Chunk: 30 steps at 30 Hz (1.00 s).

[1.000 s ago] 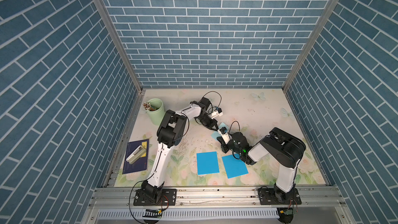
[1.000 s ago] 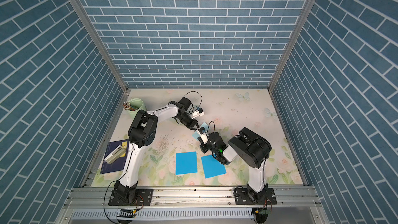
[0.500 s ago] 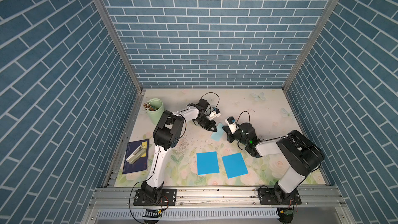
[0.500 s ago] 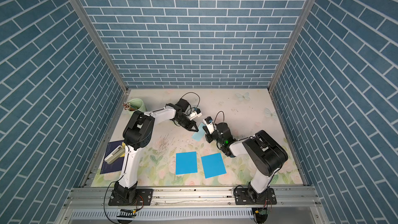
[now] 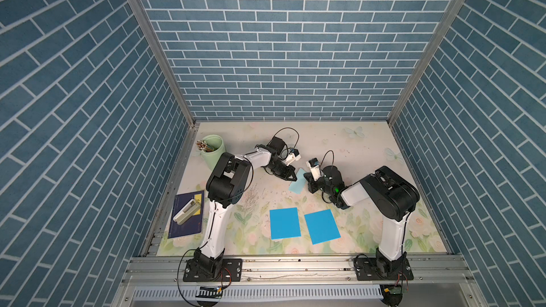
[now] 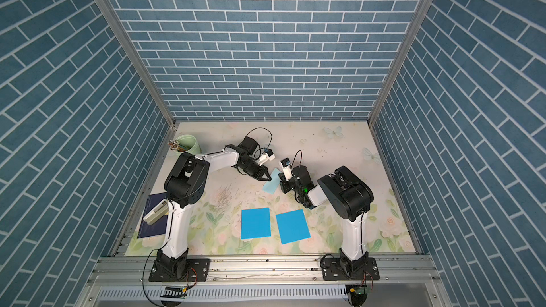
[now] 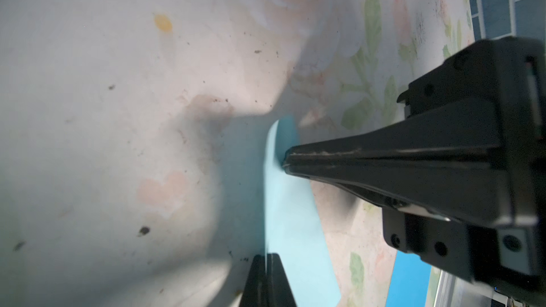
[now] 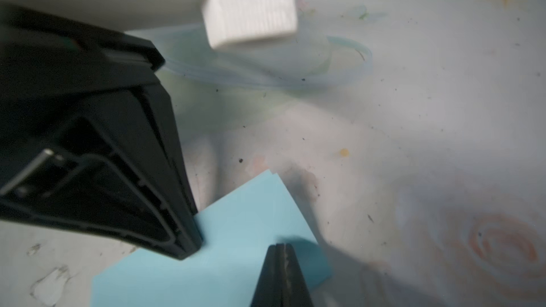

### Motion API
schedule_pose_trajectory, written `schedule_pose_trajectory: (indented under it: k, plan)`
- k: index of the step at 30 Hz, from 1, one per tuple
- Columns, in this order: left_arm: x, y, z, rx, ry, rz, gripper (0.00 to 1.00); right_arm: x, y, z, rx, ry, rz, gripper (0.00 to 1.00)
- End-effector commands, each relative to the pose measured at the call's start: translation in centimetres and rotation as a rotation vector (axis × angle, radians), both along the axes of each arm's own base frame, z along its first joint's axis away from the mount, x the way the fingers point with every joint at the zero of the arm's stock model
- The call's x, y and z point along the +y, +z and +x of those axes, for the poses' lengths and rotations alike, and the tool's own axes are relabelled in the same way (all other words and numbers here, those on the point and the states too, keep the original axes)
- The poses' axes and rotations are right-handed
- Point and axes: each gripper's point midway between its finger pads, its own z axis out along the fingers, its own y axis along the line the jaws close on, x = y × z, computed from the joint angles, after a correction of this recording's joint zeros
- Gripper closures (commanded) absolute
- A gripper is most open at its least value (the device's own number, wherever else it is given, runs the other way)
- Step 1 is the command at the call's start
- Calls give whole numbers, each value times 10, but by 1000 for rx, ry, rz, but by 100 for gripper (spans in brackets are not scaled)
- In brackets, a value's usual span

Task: Fold the square paper along the opposite sides
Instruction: Smooth out the paper at the center of the board.

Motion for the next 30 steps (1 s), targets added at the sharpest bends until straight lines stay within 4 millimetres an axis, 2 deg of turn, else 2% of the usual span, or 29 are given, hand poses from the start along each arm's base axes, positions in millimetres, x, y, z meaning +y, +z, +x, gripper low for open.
schedule_pose_trajectory:
  k: [1, 7, 13, 16, 18, 21, 23, 26, 30]
  plan:
    - [32, -49, -3, 49, 43, 178, 100, -15, -14, 3, 60, -93, -21, 100]
    - [33, -48, -1, 45, 47, 175, 100, -39, -28, 6, 101, -169, -64, 100]
    - [34, -47, -3, 44, 43, 174, 100, -53, -28, 14, 119, -207, -53, 100]
    - [34, -47, -4, 43, 42, 172, 100, -59, -22, 20, 106, -215, -51, 100]
    - [34, -46, -6, 43, 37, 171, 100, -61, -9, 25, 66, -205, -56, 100]
    - [31, -47, -8, 42, 21, 171, 100, -46, 19, 21, -23, -114, -8, 100]
    - [29, -51, -10, 45, 13, 177, 100, -30, 31, 8, -81, -49, 20, 100]
    - [30, -55, -11, 55, 5, 191, 100, -6, 30, -9, -104, 36, 23, 100]
    - [30, -54, -12, 49, 2, 197, 100, 14, 17, -20, -90, 81, 7, 100]
